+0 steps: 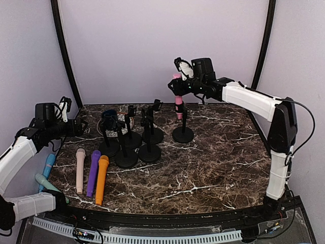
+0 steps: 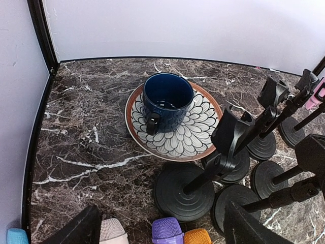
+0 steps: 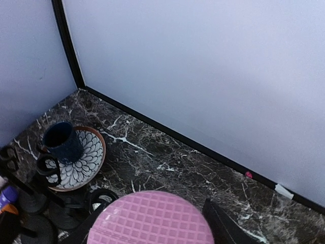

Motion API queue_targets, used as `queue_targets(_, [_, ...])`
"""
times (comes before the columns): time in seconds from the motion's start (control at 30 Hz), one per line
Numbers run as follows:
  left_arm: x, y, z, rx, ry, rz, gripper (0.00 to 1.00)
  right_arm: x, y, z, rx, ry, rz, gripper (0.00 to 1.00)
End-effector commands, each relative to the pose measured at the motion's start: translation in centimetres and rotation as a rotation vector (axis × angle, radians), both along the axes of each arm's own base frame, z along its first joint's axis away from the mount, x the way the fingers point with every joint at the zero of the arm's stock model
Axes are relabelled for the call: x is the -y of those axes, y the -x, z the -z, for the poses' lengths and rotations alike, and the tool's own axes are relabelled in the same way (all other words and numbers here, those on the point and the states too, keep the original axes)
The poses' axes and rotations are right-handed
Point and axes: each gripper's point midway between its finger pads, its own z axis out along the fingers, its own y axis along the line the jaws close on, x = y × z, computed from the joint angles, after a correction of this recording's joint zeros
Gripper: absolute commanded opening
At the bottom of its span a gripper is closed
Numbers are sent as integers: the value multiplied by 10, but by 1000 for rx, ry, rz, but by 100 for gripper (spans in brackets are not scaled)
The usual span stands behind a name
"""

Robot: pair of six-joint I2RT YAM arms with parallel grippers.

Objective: Remove the microphone from the stand
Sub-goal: Pick up the microphone stand with the microphone from the corner of the board.

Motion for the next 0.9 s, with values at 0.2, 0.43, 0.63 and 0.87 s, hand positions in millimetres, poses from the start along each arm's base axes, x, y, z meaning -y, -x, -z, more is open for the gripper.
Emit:
queue_targets(0.2, [-1,-1,-7,42,-19,9,86,13,11,-41,108,-60,9,26])
queue_targets(0.43, [17,4,-25,114,31,106,83,32,44,-70,131,-98,-4,22])
queue_targets(0.63, [43,15,-58,210,125,213,73,41,92,-86,133,-117,-81,22])
queue_targets(0.87, [118,52,-86,263,178,417,70,23,169,-79,82,-193,-247,22])
